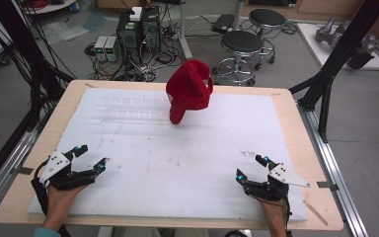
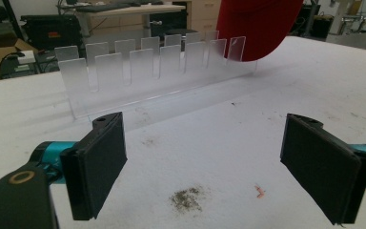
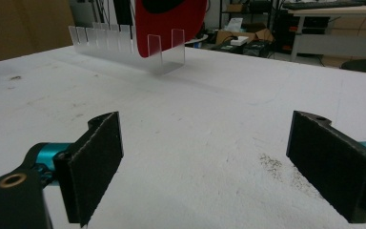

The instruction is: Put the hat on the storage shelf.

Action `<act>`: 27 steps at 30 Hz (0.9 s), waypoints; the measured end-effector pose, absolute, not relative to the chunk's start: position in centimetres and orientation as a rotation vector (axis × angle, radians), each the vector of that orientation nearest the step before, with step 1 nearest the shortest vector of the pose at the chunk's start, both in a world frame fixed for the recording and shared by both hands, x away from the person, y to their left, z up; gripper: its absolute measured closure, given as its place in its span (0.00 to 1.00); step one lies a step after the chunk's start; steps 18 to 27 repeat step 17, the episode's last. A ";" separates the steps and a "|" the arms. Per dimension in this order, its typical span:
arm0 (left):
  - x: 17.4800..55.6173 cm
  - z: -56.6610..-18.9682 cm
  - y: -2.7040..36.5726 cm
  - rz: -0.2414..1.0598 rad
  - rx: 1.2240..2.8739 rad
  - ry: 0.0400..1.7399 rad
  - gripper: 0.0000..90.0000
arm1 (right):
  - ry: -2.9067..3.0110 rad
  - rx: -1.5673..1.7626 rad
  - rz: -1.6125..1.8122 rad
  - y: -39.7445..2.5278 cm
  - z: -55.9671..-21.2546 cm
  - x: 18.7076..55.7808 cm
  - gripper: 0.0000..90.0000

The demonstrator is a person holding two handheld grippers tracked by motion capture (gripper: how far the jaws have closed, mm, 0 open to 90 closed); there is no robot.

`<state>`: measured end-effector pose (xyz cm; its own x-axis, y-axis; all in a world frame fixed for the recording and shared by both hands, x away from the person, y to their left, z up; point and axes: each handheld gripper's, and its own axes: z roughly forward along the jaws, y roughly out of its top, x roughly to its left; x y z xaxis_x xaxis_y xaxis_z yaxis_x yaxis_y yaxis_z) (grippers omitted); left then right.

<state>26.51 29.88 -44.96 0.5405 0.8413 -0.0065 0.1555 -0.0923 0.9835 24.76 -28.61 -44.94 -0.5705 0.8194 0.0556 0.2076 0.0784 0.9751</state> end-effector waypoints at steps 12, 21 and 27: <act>26.4 -45.0 29.8 0.727 1.590 0.861 0.18 | 1.832 1.024 1.504 -28.6 -45.0 24.8 0.12; 26.4 -45.0 29.9 0.726 1.581 0.866 0.18 | 1.815 1.015 1.495 -28.4 -45.0 24.5 0.12; 26.4 -45.0 29.9 0.726 1.581 0.866 0.18 | 1.815 1.015 1.495 -28.4 -45.0 24.5 0.12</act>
